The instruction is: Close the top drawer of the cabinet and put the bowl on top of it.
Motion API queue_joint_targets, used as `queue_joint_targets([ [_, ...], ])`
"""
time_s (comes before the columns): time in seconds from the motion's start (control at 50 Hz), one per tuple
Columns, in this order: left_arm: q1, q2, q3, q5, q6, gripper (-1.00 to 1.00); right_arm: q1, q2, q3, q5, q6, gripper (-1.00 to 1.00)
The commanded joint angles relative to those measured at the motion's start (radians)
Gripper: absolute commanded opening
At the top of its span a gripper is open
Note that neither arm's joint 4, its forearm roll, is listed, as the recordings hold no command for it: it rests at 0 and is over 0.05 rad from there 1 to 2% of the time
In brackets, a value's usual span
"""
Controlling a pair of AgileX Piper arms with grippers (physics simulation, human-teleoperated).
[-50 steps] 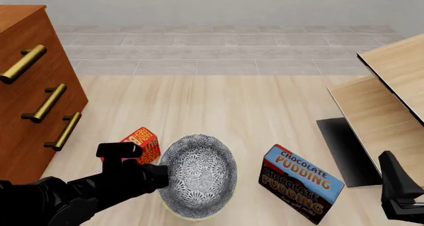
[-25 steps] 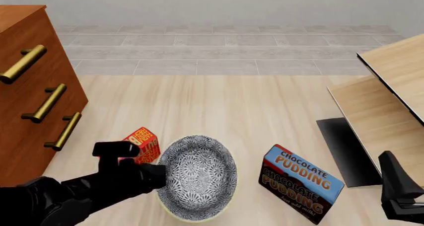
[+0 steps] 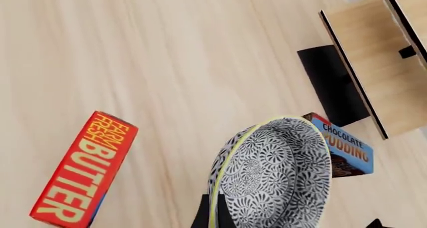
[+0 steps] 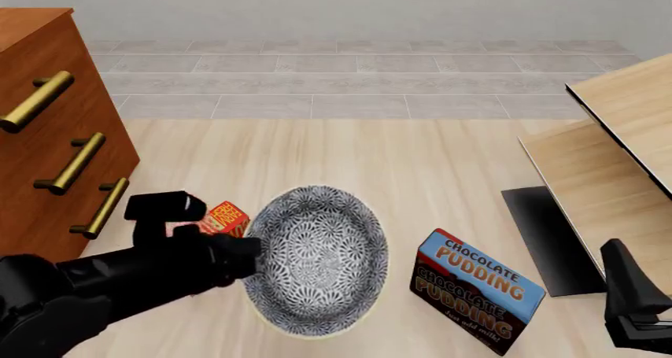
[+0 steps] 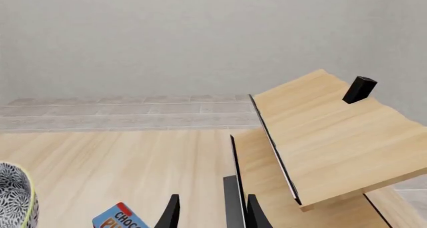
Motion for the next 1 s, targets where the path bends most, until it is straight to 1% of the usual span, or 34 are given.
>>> queue_joint_targets([
  [0.02, -0.011, -0.121, -0.094, 0.15, 0.019, -1.0, -0.001, 0.0, 0.001, -0.001, 0.0, 1.0],
  [0.06, -0.014, -0.124, -0.099, 0.167, -0.014, -1.0, -0.001, 0.0, 0.001, -0.001, 0.0, 1.0],
  [0.12, -0.002, -0.149, -0.128, 0.207, 0.008, -1.0, -0.001, 0.0, 0.002, -0.002, 0.001, 1.0],
  [0.14, 0.008, -0.153, -0.13, 0.215, 0.006, -1.0, -0.001, 0.0, 0.001, -0.001, 0.001, 1.0],
  [0.2, -0.004, -0.153, -0.14, 0.233, -0.01, -1.0, -0.002, 0.0, -0.001, 0.001, 0.001, 1.0],
  [0.24, -0.002, -0.168, -0.157, 0.256, -0.003, -1.0, -0.001, 0.0, 0.0, 0.0, 0.001, 1.0],
  [0.28, -0.001, -0.182, -0.17, 0.276, -0.012, -1.0, -0.001, 0.0, 0.001, -0.001, 0.001, 1.0],
  [0.32, 0.007, -0.19, -0.183, 0.292, -0.005, -1.0, -0.001, 0.0, 0.0, 0.001, 0.001, 1.0],
  [0.34, 0.025, -0.207, -0.197, 0.305, 0.012, -1.0, 0.0, 0.0, -0.001, 0.002, 0.001, 1.0],
  [0.4, 0.025, -0.21, -0.21, 0.318, 0.007, -1.0, 0.0, 0.0, 0.001, 0.0, 0.0, 1.0],
  [0.44, 0.044, -0.228, -0.234, 0.339, 0.03, -1.0, 0.0, 0.0, 0.001, 0.0, 0.0, 1.0],
  [0.46, 0.042, -0.204, -0.232, 0.36, -0.032, -1.0, 0.0, 0.0, 0.001, 0.001, 0.0, 1.0],
  [0.5, 0.042, -0.173, -0.237, 0.386, -0.084, -1.0, 0.001, 0.0, 0.001, 0.001, -0.001, 1.0],
  [0.52, 0.037, -0.182, -0.262, 0.398, -0.064, -1.0, 0.002, 0.0, 0.001, 0.001, -0.002, 1.0],
  [0.56, 0.092, -0.162, -0.289, 0.453, -0.039, -1.0, 0.003, 0.0, 0.0, 0.003, -0.002, 1.0],
  [0.58, 0.08, -0.169, -0.293, 0.452, -0.051, -1.0, 0.003, 0.0, 0.0, 0.003, -0.003, 1.0],
  [0.62, 0.073, -0.176, -0.303, 0.456, -0.053, -1.0, 0.003, 0.0, 0.001, 0.003, -0.004, 1.0],
  [0.66, 0.112, -0.16, -0.315, 0.49, -0.048, -1.0, 0.003, 0.0, 0.0, 0.004, -0.005, 1.0],
  [0.7, 0.103, -0.161, -0.327, 0.496, -0.057, -1.0, 0.004, 0.0, 0.001, 0.003, -0.005, 1.0],
  [0.74, 0.129, -0.145, -0.335, 0.52, -0.06, -1.0, 0.004, 0.0, 0.0, 0.005, -0.006, 1.0],
  [0.78, 0.115, -0.146, -0.343, 0.523, -0.073, -1.0, 0.005, 0.001, 0.001, 0.005, -0.007, 1.0],
  [0.84, 0.157, -0.141, -0.38, 0.562, -0.049, -1.0, 0.007, 0.001, 0.002, 0.004, -0.008, 1.0],
  [0.86, 0.157, -0.141, -0.38, 0.562, -0.049, -1.0, 0.007, 0.001, 0.002, 0.004, -0.008, 1.0],
  [0.88, 0.174, -0.149, -0.379, 0.569, -0.077, -1.0, 0.007, 0.001, 0.002, 0.005, -0.009, 1.0],
  [0.92, 0.166, -0.142, -0.382, 0.579, -0.105, -1.0, 0.008, 0.001, 0.001, 0.006, -0.01, 1.0],
  [1.0, 0.196, -0.127, -0.395, 0.612, -0.119, -1.0, 0.008, 0.001, 0.0, 0.007, -0.011, 1.0],
])
